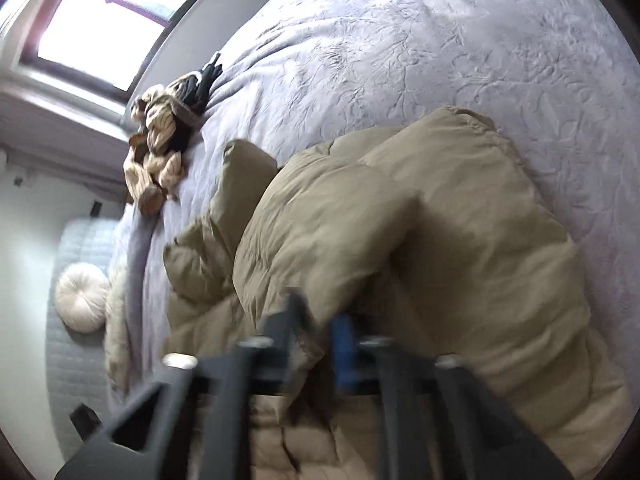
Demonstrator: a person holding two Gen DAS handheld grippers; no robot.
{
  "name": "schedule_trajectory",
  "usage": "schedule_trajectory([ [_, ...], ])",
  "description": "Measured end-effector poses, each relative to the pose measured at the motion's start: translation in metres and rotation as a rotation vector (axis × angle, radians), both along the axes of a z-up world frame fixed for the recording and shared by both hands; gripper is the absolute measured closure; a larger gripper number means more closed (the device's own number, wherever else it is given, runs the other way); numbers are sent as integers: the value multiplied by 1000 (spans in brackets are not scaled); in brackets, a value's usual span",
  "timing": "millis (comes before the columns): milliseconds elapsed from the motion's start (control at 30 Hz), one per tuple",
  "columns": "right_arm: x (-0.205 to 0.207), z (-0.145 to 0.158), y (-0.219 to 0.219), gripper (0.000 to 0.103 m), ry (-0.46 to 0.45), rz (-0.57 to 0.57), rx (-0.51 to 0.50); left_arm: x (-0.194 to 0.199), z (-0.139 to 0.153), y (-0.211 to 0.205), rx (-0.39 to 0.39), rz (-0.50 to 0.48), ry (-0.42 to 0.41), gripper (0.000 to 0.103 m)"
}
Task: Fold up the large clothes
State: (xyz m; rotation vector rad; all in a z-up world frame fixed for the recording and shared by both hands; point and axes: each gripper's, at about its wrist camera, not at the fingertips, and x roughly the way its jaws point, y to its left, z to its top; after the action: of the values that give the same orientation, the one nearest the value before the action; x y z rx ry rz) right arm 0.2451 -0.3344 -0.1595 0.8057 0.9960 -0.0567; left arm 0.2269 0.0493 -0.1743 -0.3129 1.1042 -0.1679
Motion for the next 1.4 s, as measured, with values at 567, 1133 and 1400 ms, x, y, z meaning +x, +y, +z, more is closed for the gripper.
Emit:
schedule_trajectory([
  [567,16,-7,205,56,-11,708,-292,18,-15,37,-509,-63,88,0],
  [1133,-84,-23,-42,50,135,5,58,28,-19,-31,-415,-247,80,93],
  [1400,-72,-44,-54,91,92,-64,137,14,-37,1,-254,-188,115,92],
])
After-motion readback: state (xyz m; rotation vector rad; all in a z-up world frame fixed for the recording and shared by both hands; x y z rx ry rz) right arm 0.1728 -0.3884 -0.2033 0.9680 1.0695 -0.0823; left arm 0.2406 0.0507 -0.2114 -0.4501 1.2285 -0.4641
